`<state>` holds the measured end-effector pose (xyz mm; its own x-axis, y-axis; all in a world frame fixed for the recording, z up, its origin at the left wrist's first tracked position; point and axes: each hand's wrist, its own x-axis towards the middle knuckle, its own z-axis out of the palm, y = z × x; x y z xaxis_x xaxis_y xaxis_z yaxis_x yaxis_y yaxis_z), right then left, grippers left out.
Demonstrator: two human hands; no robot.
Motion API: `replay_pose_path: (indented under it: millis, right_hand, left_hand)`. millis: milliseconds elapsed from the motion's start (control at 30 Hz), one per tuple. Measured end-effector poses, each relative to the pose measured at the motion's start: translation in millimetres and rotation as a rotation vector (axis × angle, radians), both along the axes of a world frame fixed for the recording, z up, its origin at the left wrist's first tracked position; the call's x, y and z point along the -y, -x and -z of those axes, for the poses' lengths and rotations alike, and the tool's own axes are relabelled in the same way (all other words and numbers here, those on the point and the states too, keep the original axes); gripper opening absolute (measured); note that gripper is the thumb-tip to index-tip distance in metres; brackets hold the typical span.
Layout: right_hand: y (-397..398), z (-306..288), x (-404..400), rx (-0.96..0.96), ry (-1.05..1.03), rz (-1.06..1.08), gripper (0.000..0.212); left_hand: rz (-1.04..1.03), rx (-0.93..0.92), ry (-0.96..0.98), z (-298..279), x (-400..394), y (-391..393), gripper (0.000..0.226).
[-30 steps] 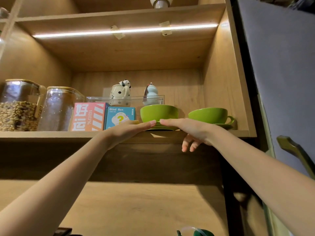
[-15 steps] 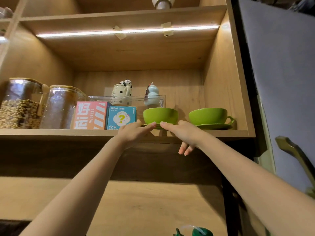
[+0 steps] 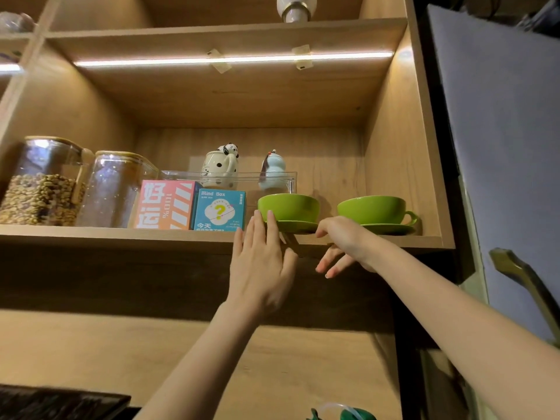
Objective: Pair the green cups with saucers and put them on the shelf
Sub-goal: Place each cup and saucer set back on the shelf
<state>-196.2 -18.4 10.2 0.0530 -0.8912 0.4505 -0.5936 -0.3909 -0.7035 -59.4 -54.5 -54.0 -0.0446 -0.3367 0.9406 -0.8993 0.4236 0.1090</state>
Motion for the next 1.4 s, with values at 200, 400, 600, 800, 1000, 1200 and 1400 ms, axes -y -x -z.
replay_pose_path:
  millis: [200,400,600,800,1000,1200,1400]
  right_hand:
    - [1,8,-5,-0.034,0.095,-0.064,0.044]
    - [-4,21,-8,-0.234,0.268,-0.002,0.053]
    - [-8,32,-12,-0.476,0.466,0.097,0.055]
    - [-5,34,-13,-0.416,0.474,0.047,0.057]
    - [4,22,2,-0.209,0.330,0.073,0.060]
    - [2,26,3,-0.254,0.344,0.060,0.059]
    - [4,30,2,-0.284,0.416,0.085,0.056]
  left_hand:
    - [-0.021,0.023,-0.119,-12,-5,-14,0.073]
    - [-0.043,0.102,-0.146,-22,-10,-30,0.071]
    - [-0.118,0.115,-0.179,-28,-2,-44,0.062]
    - [-0.046,-0.017,-0.170,-28,-9,-39,0.056]
    - [0.109,-0.172,0.072,-11,-14,-22,0.056]
    - [0.070,-0.115,0.017,-8,-7,-25,0.064]
    - [0.094,-0.094,-0.025,-14,-6,-31,0.067]
